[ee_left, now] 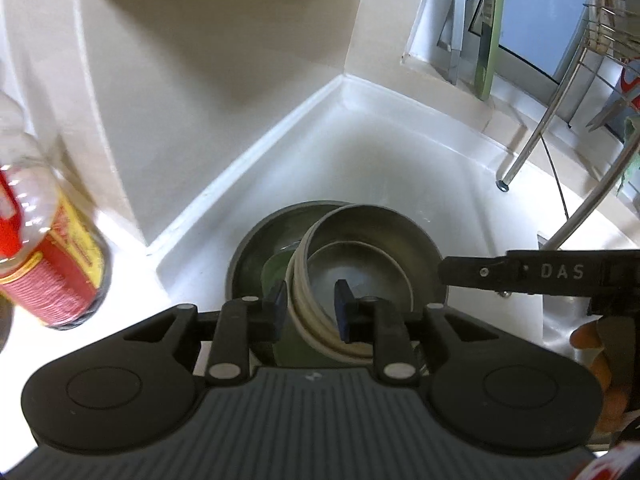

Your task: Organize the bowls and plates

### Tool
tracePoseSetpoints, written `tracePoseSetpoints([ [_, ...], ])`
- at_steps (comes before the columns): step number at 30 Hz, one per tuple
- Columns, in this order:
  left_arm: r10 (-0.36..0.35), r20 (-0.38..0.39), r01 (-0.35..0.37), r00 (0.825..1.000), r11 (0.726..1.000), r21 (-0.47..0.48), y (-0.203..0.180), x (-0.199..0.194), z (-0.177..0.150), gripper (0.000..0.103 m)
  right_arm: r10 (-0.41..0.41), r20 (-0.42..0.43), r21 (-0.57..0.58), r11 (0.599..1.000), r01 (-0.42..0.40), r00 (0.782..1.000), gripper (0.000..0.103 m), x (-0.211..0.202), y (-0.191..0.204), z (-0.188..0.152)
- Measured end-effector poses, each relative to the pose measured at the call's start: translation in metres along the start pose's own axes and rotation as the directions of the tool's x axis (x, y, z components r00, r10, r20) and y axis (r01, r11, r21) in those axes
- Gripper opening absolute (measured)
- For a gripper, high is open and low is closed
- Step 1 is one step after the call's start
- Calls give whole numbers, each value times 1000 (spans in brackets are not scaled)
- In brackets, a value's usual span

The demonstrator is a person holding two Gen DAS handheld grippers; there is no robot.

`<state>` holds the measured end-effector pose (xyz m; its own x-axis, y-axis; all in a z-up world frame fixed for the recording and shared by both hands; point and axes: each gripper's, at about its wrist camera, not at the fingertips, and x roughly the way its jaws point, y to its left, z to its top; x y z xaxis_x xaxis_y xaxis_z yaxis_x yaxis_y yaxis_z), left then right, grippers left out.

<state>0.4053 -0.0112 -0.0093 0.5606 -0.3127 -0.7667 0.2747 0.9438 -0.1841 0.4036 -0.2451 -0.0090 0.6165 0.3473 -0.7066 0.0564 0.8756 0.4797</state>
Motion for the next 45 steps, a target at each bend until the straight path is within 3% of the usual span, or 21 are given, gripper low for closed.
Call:
tracePoseSetpoints([
  [5, 38, 46, -37, 998, 999, -10, -9, -27, -20, 23, 58, 64, -20, 998, -57, 996, 53, -24, -7, -19],
  [10, 77, 68, -74, 995, 996, -41, -22, -49, -46, 23, 59, 124, -119, 992, -44, 991, 58, -52, -6, -39],
  [29, 231, 103, -218, 967, 968, -126, -85, -105, -150, 26, 97, 103, -385, 922, -50, 990, 60, -105, -15, -139],
  [36, 263, 98, -250, 960, 960, -125, -92, -120, -183, 38, 93, 95, -425, 904, -44, 991, 60, -117, -20, -174],
  [42, 269, 129, -255, 955, 960, -113, -92, -141, -203, 52, 87, 89, -390, 920, -46, 992, 60, -128, -17, -193],
  [45, 255, 135, -243, 957, 965, -102, -88, -151, -211, 53, 68, 89, -374, 927, -30, 994, 60, -133, -12, -205],
])
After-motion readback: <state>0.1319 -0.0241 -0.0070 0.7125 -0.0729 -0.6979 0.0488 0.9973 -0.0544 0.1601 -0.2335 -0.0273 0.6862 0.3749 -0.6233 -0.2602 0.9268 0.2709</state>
